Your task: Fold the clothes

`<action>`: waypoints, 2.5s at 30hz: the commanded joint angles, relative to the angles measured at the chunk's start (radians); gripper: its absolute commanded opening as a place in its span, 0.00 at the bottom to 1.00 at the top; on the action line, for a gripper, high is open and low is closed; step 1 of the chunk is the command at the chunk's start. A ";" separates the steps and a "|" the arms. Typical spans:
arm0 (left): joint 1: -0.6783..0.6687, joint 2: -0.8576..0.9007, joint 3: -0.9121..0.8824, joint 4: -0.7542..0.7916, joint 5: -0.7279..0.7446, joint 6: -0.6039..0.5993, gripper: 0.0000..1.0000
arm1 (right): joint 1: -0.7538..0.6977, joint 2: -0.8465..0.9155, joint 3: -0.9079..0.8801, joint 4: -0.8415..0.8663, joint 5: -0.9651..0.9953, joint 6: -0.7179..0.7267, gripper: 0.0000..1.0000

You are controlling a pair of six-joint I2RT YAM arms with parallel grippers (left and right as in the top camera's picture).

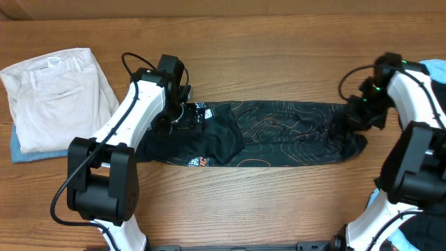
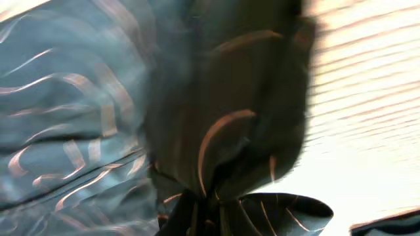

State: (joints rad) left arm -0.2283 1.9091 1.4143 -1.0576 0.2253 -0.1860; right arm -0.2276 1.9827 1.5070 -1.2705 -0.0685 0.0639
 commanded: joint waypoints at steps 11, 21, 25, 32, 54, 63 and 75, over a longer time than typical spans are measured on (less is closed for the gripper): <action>0.000 -0.020 0.015 -0.002 0.011 0.006 0.96 | 0.426 -0.034 0.024 0.025 0.003 0.158 0.04; -0.001 -0.020 0.014 -0.013 0.012 0.006 0.96 | 0.666 0.023 0.018 0.167 -0.004 0.203 0.06; -0.003 -0.020 0.014 -0.015 0.012 0.006 0.96 | 0.715 0.046 0.018 0.220 -0.012 0.203 0.09; -0.006 -0.020 0.014 -0.016 0.012 0.006 0.96 | 0.752 0.074 0.018 0.275 -0.068 0.203 0.14; -0.008 -0.020 0.014 -0.015 0.012 0.006 0.96 | 0.756 0.037 0.024 0.328 -0.309 0.014 0.31; -0.008 -0.020 0.014 -0.018 0.011 0.006 0.96 | 0.738 -0.042 0.027 0.338 0.003 0.071 0.32; -0.008 -0.020 0.014 -0.019 0.012 0.006 0.96 | 0.700 -0.085 -0.032 0.258 0.092 0.152 0.37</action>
State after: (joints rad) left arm -0.2291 1.9091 1.4147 -1.0744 0.2253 -0.1860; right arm 0.4824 1.8942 1.5051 -1.0008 0.0006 0.1726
